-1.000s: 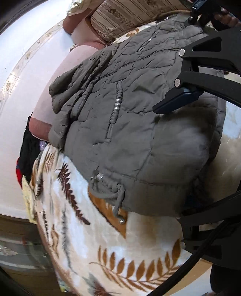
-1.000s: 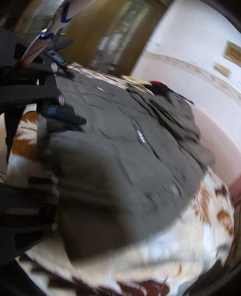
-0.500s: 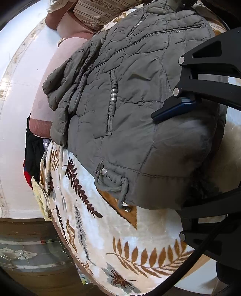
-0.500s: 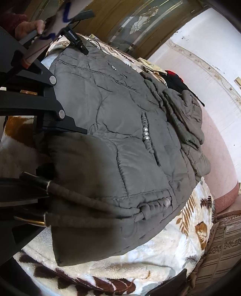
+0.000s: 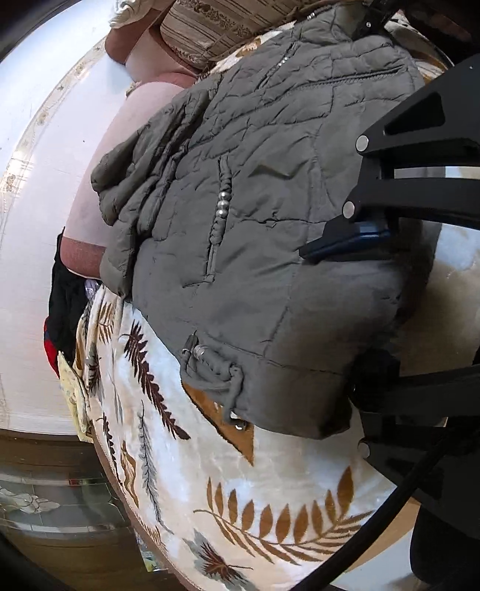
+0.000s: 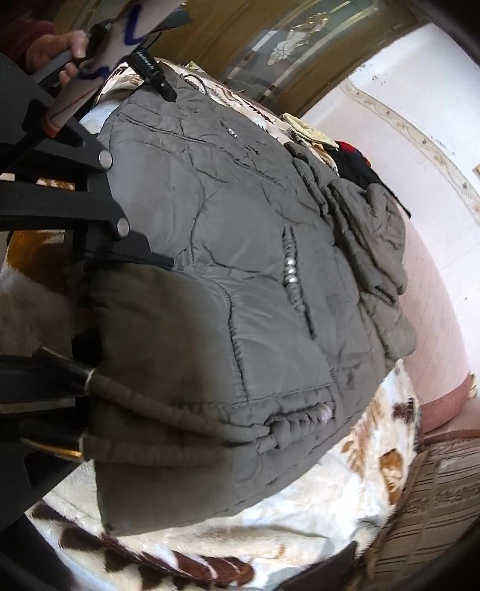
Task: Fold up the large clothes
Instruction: 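Grasp the metal-tipped drawstring cords at the hem with the right gripper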
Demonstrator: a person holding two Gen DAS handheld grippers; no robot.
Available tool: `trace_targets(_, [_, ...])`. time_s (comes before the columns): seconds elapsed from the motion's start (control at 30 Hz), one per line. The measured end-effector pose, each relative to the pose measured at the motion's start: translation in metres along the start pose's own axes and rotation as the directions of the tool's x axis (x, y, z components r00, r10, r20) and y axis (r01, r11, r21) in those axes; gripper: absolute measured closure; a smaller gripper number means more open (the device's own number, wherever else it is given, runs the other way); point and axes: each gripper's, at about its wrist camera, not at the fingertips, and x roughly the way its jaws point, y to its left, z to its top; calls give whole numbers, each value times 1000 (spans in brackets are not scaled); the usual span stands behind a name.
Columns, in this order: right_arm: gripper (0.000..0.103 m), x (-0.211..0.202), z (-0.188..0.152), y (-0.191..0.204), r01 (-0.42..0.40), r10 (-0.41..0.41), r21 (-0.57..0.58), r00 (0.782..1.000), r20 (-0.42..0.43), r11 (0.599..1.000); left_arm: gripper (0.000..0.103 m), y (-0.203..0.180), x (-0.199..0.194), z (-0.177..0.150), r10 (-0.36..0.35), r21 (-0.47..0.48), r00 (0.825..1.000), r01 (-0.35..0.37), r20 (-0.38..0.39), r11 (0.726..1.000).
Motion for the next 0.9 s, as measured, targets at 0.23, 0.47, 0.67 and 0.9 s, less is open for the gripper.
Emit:
trace_targets(0.23, [78, 3, -1, 4, 28, -29, -27, 1000, -5, 999, 58, -11, 6, -4, 61, 65, 998, -63, 19, 996])
trace_targets(0.47, [75, 8, 0, 10, 68, -69, -56, 997, -20, 996, 53, -8, 10, -5, 67, 54, 997, -68, 30, 996])
trace_targets(0.67, [73, 8, 0, 11, 87, -88, -51, 996, -25, 995, 52, -14, 11, -6, 99, 68, 994, -101, 36, 993])
trace_targets(0.9, [70, 6, 1, 8, 76, -77, -27, 996, -37, 997, 39, -16, 13, -5, 168, 38, 985, -170, 36, 985])
